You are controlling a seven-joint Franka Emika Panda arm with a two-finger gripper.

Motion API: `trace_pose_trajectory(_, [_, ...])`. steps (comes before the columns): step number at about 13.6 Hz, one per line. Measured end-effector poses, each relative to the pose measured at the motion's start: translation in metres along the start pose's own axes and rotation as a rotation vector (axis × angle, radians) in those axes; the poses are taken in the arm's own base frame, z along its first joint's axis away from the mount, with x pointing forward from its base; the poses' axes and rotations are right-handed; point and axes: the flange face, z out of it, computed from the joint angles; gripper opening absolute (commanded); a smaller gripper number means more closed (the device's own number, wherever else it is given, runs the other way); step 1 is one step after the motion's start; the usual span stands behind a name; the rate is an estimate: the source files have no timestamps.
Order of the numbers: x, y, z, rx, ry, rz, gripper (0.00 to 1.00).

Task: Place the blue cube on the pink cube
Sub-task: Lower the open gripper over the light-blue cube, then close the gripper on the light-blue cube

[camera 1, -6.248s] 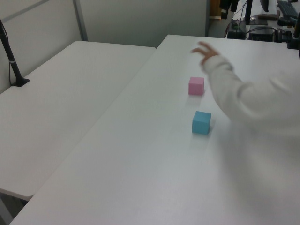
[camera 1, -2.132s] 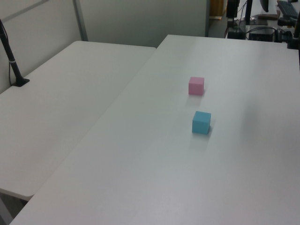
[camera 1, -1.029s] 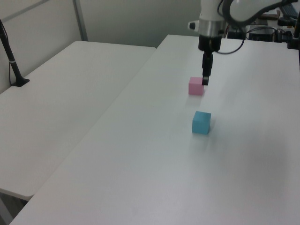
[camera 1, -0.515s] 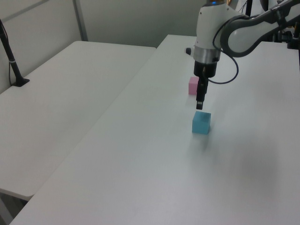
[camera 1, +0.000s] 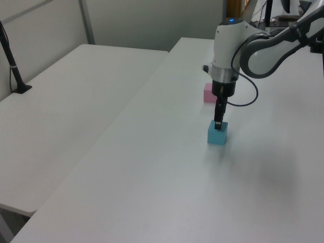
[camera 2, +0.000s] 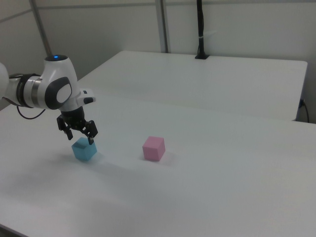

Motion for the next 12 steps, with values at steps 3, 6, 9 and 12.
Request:
trace_pose_trajectory(3, [-0.001, -0.003, 0.009, -0.013, -0.011, 0.006, 1.0])
trace_pose_trajectory(6, [-0.001, -0.005, 0.022, -0.042, -0.026, -0.025, 0.88])
trace_pose_trajectory(9, [0.0, -0.009, 0.041, -0.059, -0.036, -0.023, 0.45])
trace_pose_trajectory(12, [0.005, -0.01, 0.033, -0.057, -0.014, 0.031, 0.45])
